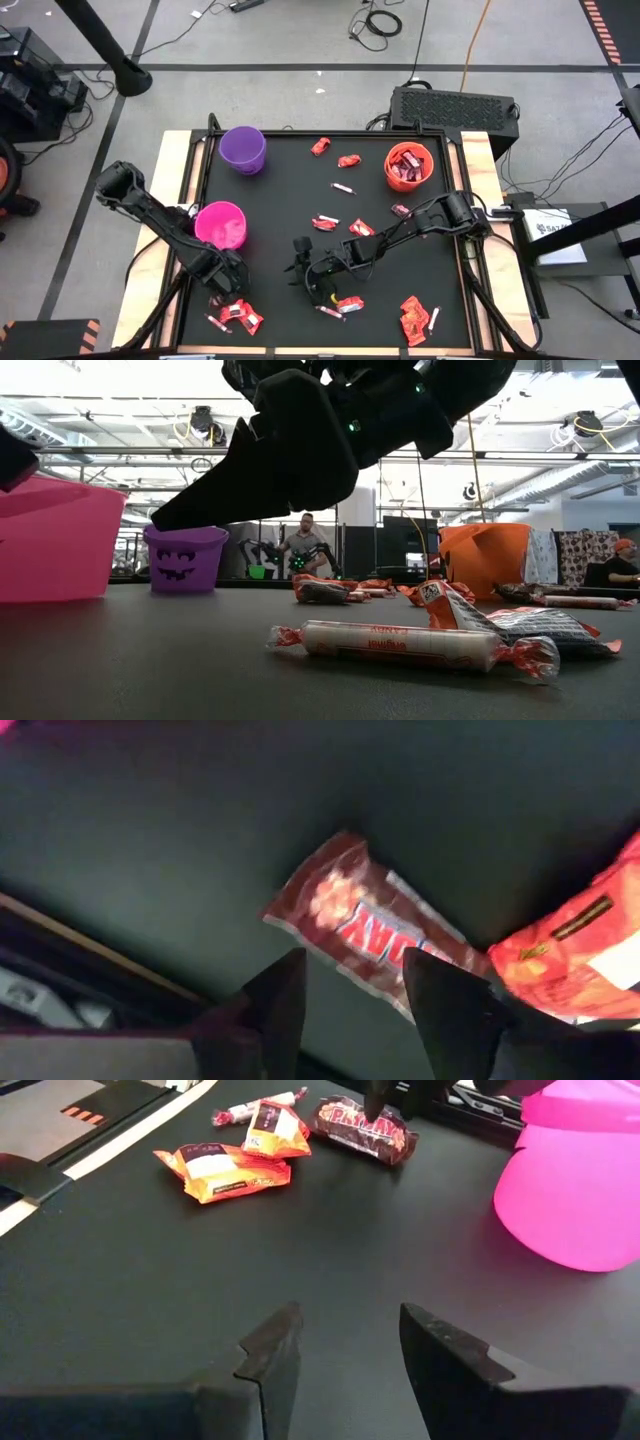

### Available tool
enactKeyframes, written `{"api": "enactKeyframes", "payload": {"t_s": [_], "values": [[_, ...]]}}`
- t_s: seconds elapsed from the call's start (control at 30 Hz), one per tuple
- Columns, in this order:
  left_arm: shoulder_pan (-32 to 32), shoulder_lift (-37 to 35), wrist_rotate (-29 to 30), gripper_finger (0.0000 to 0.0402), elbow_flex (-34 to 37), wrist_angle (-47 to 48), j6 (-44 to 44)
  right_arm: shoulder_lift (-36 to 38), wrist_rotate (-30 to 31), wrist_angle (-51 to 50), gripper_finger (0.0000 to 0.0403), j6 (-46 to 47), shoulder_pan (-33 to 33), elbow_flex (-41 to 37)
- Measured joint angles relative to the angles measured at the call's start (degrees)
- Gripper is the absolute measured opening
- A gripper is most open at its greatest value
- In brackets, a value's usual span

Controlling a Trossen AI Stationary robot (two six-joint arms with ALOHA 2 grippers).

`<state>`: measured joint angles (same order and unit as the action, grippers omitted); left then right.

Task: Sort candy by brand, put in halloween buckets
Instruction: Put the brown candy into the orange bucket

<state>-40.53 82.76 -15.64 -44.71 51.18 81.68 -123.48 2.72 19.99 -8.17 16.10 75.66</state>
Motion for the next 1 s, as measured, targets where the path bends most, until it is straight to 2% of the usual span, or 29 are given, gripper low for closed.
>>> {"api": "enactKeyframes", "payload": {"t_s": [0.27, 0.53, 0.8, 0.9, 1.0], "values": [[0.0, 0.2, 1.8, 0.0176, 0.2, -5.6, -1.5, 0.0, 0.0, -0.8, 0.0162, -0.1, 0.0, 0.0], [0.0, 1.6, 1.8, 0.0176, 0.2, -5.4, -1.2, 0.0, 0.0, -1.8, 0.0162, -0.2, 0.0, 0.0], [0.0, 4.2, -2.1, 0.0174, 0.2, -5.7, -5.6, 0.0, 0.0, -1.9, 0.0162, -0.2, 0.0, 0.0], [0.0, 4.1, -2.1, 0.0155, 0.2, -5.7, -6.1, 0.0, 0.0, -1.9, 0.0162, -0.4, 0.0, 0.0], [0.0, 3.5, -2.1, 0.0116, -0.1, -5.6, -7.1, 0.0, 0.0, -1.9, 0.0162, -0.7, 0.0, 0.0]]}}
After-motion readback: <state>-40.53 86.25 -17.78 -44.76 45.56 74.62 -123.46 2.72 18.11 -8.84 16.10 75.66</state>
